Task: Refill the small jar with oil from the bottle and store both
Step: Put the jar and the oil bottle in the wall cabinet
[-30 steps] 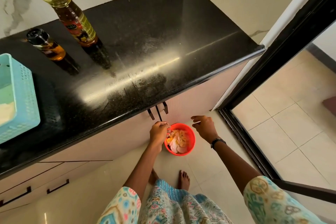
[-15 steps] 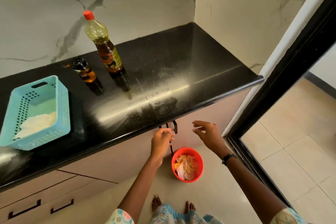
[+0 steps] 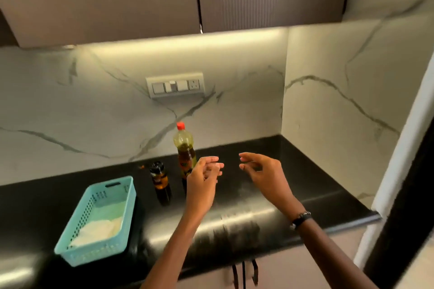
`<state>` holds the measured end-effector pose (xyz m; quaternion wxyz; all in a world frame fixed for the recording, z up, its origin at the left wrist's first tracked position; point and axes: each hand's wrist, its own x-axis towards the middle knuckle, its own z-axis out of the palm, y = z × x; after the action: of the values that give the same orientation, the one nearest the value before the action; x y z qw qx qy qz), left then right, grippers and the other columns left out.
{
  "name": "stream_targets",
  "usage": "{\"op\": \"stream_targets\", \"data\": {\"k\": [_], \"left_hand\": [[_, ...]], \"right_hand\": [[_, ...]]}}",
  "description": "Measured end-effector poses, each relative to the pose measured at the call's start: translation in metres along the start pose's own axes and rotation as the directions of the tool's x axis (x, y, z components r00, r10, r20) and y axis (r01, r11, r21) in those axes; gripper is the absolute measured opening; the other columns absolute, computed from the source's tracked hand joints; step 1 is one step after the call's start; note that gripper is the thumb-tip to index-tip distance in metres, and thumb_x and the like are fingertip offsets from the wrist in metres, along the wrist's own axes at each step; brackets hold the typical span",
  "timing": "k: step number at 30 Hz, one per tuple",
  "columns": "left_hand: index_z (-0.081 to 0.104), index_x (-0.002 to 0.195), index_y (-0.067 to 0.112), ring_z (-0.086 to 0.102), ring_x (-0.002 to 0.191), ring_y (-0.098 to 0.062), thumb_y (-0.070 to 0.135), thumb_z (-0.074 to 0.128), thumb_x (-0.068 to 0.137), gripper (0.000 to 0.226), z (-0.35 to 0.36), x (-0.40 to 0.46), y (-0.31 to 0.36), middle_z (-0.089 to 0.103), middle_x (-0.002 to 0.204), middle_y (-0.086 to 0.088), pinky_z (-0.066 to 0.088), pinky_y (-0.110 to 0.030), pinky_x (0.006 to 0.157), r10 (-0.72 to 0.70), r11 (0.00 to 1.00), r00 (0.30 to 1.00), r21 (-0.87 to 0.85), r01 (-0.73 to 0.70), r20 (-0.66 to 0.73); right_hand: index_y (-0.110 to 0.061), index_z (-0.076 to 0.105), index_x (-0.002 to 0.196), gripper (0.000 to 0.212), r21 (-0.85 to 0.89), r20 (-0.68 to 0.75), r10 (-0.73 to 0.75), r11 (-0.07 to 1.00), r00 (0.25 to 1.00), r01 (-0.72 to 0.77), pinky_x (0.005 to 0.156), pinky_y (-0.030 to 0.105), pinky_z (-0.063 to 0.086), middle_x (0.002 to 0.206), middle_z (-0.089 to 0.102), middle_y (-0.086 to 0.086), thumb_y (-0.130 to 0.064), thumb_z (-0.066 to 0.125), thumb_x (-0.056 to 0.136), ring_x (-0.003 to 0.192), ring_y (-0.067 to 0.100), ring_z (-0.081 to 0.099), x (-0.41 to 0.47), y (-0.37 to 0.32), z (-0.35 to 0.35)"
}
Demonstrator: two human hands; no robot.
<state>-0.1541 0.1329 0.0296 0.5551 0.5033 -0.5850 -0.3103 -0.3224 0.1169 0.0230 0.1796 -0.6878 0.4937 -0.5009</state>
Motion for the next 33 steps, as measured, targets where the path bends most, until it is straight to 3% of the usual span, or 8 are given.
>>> {"op": "stream_targets", "data": {"k": [4, 8, 12, 15, 19, 23, 28, 33], "left_hand": [[0.057, 0.105, 0.025, 0.065, 0.093, -0.004, 0.022, 0.054, 0.094, 0.012, -0.019, 0.053, 0.047, 0.069, 0.101, 0.007, 0.052, -0.02, 0.081, 0.281, 0.954, 0.958, 0.123, -0.273, -0.055], [0.057, 0.113, 0.021, 0.061, 0.095, -0.001, 0.025, 0.054, 0.094, 0.021, -0.034, 0.109, 0.091, 0.066, 0.108, 0.007, 0.048, -0.008, 0.076, 0.533, 0.817, 0.843, 0.307, -0.489, -0.076], [0.056, 0.119, 0.018, 0.06, 0.107, -0.014, 0.024, 0.052, 0.095, 0.025, -0.047, 0.169, 0.118, 0.064, 0.117, 0.001, 0.045, -0.02, 0.084, 0.696, 0.637, 0.716, 0.509, -0.579, -0.056], [0.057, 0.121, 0.013, 0.061, 0.108, -0.022, 0.02, 0.056, 0.093, 0.029, -0.052, 0.215, 0.127, 0.062, 0.12, -0.006, 0.042, -0.023, 0.083, 0.789, 0.486, 0.613, 0.644, -0.591, -0.033], [0.06, 0.12, 0.003, 0.062, 0.11, -0.031, 0.012, 0.066, 0.084, 0.038, -0.052, 0.277, 0.131, 0.063, 0.122, -0.014, 0.051, -0.037, 0.088, 0.876, 0.252, 0.476, 0.772, -0.583, 0.073], [0.054, 0.129, 0.001, 0.052, 0.124, -0.031, 0.012, 0.072, 0.078, 0.055, -0.047, 0.323, 0.127, 0.054, 0.135, -0.014, 0.046, -0.047, 0.099, 0.897, 0.039, 0.391, 0.843, -0.537, 0.208], [0.045, 0.137, 0.005, 0.044, 0.132, -0.029, 0.02, 0.071, 0.079, 0.065, -0.042, 0.357, 0.121, 0.046, 0.143, -0.012, 0.04, -0.045, 0.106, 0.901, -0.109, 0.352, 0.917, -0.384, 0.255], [0.054, 0.13, 0.007, 0.055, 0.122, -0.028, 0.016, 0.074, 0.077, 0.057, -0.039, 0.376, 0.121, 0.056, 0.134, -0.009, 0.045, -0.04, 0.098, 0.942, -0.18, 0.216, 0.929, -0.325, 0.258]], "right_hand": [[-0.014, 0.065, 0.116, 0.031, -0.023, -0.063, -0.206, 0.978, 0.976, 0.205, 0.078, 0.003, 0.045, 0.11, 0.065, -0.01, -0.013, 0.068, 0.085, 0.085, -0.014, 0.06, 0.066, -0.051, -0.005], [-0.012, 0.063, 0.118, 0.033, -0.125, -0.147, -0.432, 0.9, 0.89, 0.417, 0.078, 0.002, 0.046, 0.115, 0.066, 0.002, -0.011, 0.067, 0.085, 0.093, 0.001, 0.061, 0.133, -0.092, -0.01], [-0.012, 0.062, 0.121, 0.033, -0.219, -0.238, -0.511, 0.857, 0.826, 0.467, 0.08, 0.006, 0.047, 0.118, 0.066, 0.006, -0.011, 0.066, 0.087, 0.097, 0.011, 0.065, 0.199, -0.113, -0.007], [-0.01, 0.062, 0.121, 0.033, -0.297, -0.278, -0.542, 0.834, 0.793, 0.466, 0.086, 0.026, 0.054, 0.121, 0.065, 0.005, -0.008, 0.064, 0.087, 0.101, 0.019, 0.065, 0.243, -0.117, -0.001], [-0.009, 0.054, 0.13, 0.044, -0.468, -0.248, -0.569, 0.779, 0.784, 0.417, 0.094, 0.026, 0.044, 0.136, 0.054, 0.007, -0.007, 0.063, 0.087, 0.118, 0.023, 0.056, 0.287, -0.106, 0.014], [-0.006, 0.042, 0.14, 0.062, -0.568, -0.202, -0.62, 0.705, 0.758, 0.426, 0.095, 0.03, 0.047, 0.145, 0.044, 0.01, -0.003, 0.066, 0.083, 0.129, 0.026, 0.048, 0.317, -0.096, 0.029], [-0.002, 0.048, 0.135, 0.063, -0.64, -0.244, -0.677, 0.65, 0.694, 0.409, 0.096, 0.036, 0.049, 0.139, 0.05, 0.011, 0.001, 0.072, 0.077, 0.126, 0.026, 0.051, 0.332, -0.089, 0.036], [-0.001, 0.057, 0.126, 0.059, -0.683, -0.26, -0.712, 0.613, 0.652, 0.397, 0.094, 0.034, 0.046, 0.129, 0.059, 0.013, 0.001, 0.078, 0.071, 0.115, 0.027, 0.06, 0.333, -0.092, 0.034]]}}
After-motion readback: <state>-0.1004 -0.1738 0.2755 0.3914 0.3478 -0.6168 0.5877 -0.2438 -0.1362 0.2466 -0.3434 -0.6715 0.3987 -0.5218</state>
